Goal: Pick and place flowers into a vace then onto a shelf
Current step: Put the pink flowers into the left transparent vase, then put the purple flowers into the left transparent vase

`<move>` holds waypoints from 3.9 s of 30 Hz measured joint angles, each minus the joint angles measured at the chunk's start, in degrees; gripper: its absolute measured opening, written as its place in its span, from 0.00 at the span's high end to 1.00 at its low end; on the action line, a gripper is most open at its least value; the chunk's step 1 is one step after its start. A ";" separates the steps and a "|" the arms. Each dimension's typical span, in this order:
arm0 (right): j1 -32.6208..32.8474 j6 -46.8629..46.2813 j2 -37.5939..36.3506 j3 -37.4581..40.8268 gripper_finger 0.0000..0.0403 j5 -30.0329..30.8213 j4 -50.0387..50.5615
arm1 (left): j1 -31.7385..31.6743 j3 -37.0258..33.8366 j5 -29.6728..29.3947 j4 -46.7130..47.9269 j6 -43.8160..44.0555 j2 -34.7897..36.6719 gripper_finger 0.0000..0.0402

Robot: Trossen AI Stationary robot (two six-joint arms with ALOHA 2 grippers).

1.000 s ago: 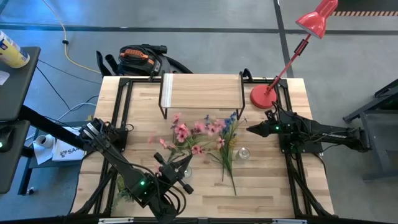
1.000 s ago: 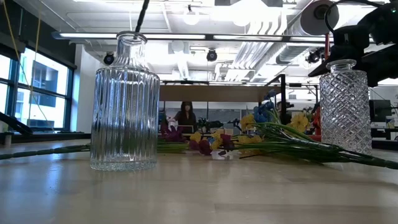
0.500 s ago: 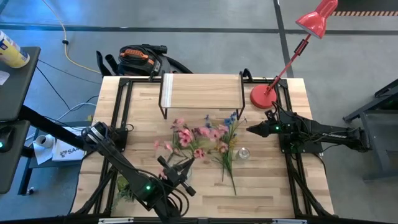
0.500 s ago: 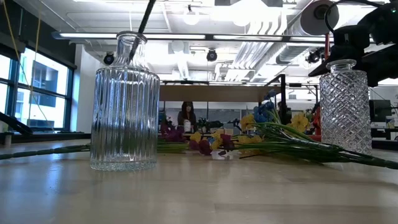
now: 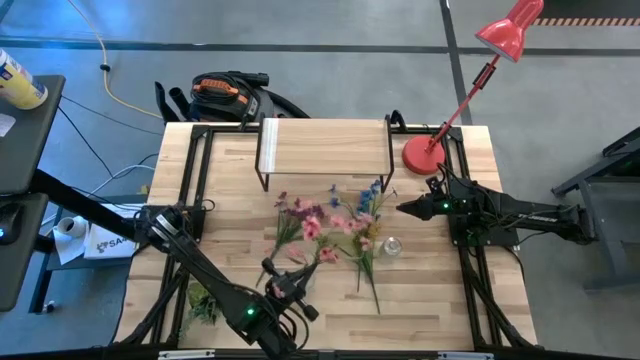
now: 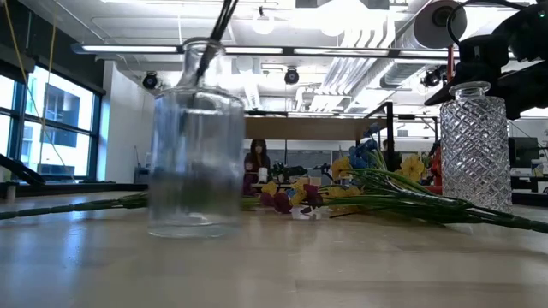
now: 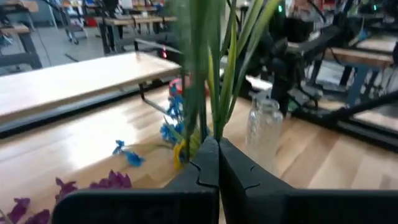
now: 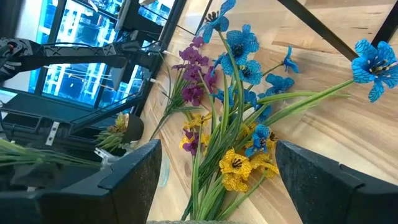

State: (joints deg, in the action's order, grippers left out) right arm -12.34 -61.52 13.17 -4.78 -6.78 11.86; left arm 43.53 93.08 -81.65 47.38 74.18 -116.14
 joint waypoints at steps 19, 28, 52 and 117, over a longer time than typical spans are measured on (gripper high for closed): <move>-0.01 1.76 0.00 0.00 0.24 0.19 -0.02 | 0.29 0.70 14.00 3.97 -0.24 -0.02 0.72; -0.02 2.03 0.00 0.00 0.24 0.19 -0.02 | 2.41 3.45 17.95 14.52 5.58 0.00 0.57; -0.01 2.62 0.00 0.01 0.24 2.33 0.04 | 5.51 -13.59 35.50 28.87 51.66 2.73 0.56; 0.00 3.52 5.23 0.02 0.24 1.30 0.07 | -23.75 -35.22 66.88 -9.80 3.07 18.73 0.91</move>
State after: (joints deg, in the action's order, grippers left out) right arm -12.34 -58.00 18.40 -4.75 -5.48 11.92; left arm 19.78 57.86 -14.77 37.58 77.25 -97.41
